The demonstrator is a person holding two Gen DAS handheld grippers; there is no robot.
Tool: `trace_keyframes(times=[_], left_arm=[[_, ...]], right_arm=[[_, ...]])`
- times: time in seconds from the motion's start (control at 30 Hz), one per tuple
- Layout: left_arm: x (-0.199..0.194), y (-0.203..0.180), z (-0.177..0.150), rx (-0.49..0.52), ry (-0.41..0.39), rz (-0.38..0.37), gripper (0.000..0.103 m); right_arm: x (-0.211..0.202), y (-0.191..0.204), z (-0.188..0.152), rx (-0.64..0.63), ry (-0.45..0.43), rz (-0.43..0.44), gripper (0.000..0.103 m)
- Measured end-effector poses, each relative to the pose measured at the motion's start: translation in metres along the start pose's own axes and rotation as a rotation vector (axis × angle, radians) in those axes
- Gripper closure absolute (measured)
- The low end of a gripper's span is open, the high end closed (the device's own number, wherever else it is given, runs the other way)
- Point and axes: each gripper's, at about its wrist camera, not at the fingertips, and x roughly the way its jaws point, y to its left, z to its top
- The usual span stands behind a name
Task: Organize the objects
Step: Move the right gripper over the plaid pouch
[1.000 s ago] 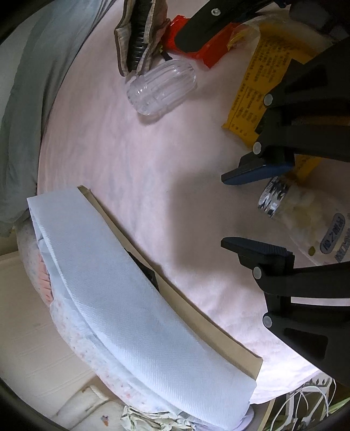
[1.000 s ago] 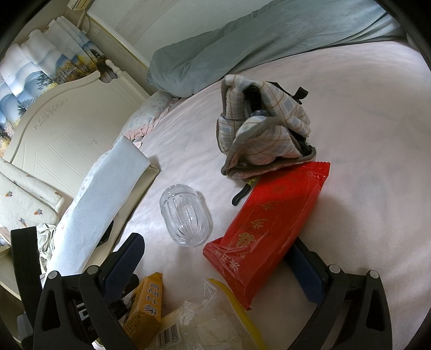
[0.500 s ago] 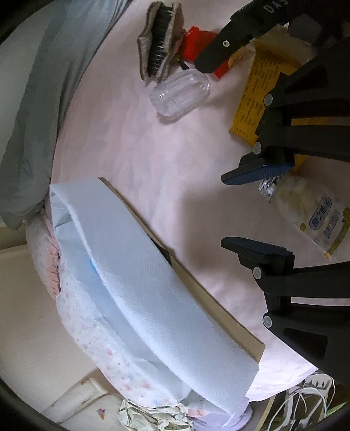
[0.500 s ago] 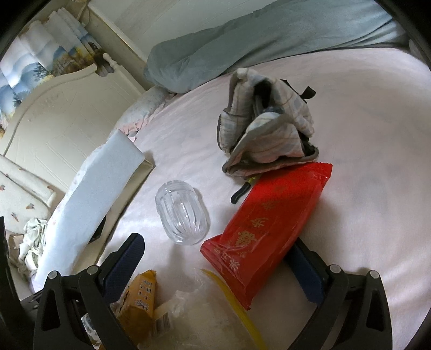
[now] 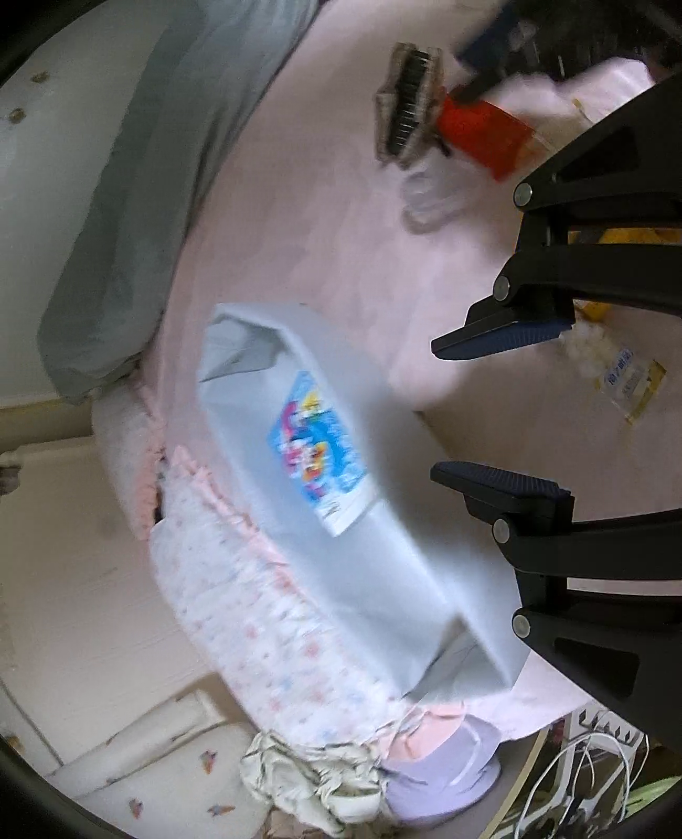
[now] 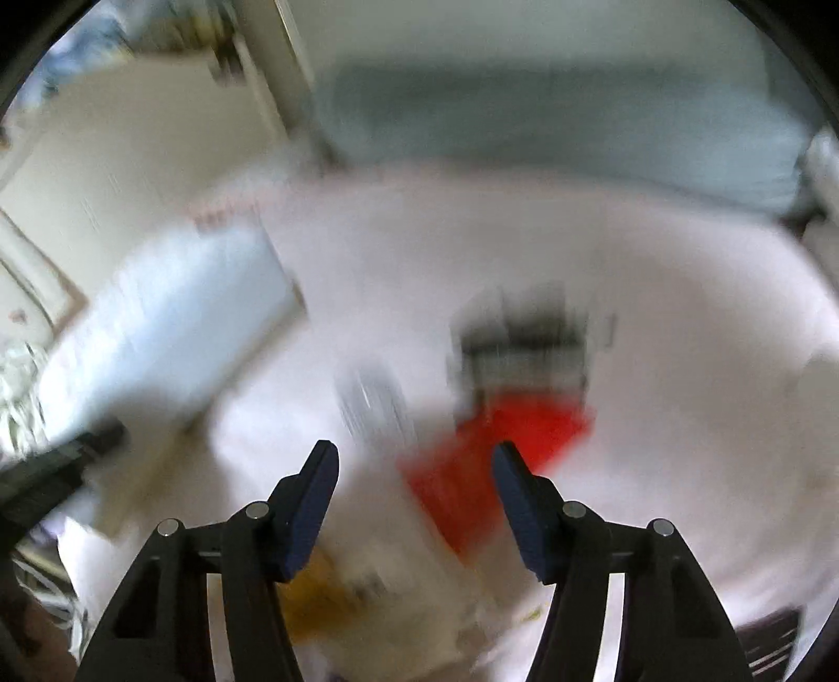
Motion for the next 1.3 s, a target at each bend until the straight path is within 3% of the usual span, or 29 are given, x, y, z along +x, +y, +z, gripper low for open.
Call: trace_keyframes(times=[0.07,0.13,0.27,0.33,0.4,0.47,0.5,0.57,0.63,0.67,0.77,0.93,1.03,1.2,1.3], left_arm=[[-0.01,-0.005,0.009,-0.014,-0.007,-0.006,0.062],[-0.018,-0.015,0.028,-0.03,-0.017,-0.004,0.062],[-0.048,-0.034,0.064,-0.084,-0.074,-0.014,0.062],[-0.056,-0.053,0.074,-0.052,-0.109,-0.022,0.062],[-0.052,-0.077,0.071,0.038,-0.119,-0.008,0.062],[-0.041,-0.09,0.054,0.087,-0.13,-0.046,0.062],[-0.031,-0.093,0.047,0.091,-0.134,-0.098,0.062],[-0.016,-0.096,0.034,0.082,-0.04,-0.159,0.064],[-0.009,-0.097,0.031,0.077,0.033,-0.242,0.064],[-0.011,-0.096,0.031,0.086,0.03,-0.243,0.064],[-0.011,-0.098,0.034,0.124,-0.032,-0.125,0.064],[0.007,-0.09,0.03,0.112,-0.038,-0.079,0.064],[0.016,-0.088,0.031,0.1,-0.025,-0.082,0.064],[0.028,-0.085,0.033,0.072,-0.01,-0.096,0.064],[0.032,-0.083,0.031,0.056,0.014,-0.118,0.064]], right_arm=[[-0.038,0.014,0.028,-0.019,-0.156,0.005,0.043],[-0.066,0.02,0.057,0.016,-0.252,0.067,0.043],[-0.096,0.009,0.119,0.22,-0.325,0.206,0.043],[-0.1,-0.007,0.126,0.297,-0.381,0.201,0.043],[-0.092,-0.026,0.118,0.361,-0.397,0.14,0.047],[-0.076,-0.047,0.094,0.405,-0.367,0.105,0.065],[-0.068,-0.054,0.083,0.423,-0.347,0.095,0.066],[-0.053,-0.07,0.072,0.468,-0.24,0.037,0.066],[-0.052,-0.077,0.073,0.452,-0.207,-0.003,0.066],[-0.056,-0.08,0.074,0.427,-0.219,-0.053,0.066],[-0.059,-0.085,0.07,0.422,-0.18,-0.109,0.056],[-0.036,-0.101,0.056,0.56,-0.042,0.117,0.054],[-0.03,-0.107,0.056,0.597,-0.002,0.185,0.054],[-0.024,-0.11,0.056,0.562,0.073,0.093,0.054],[-0.017,-0.114,0.052,0.544,0.169,0.021,0.054]])
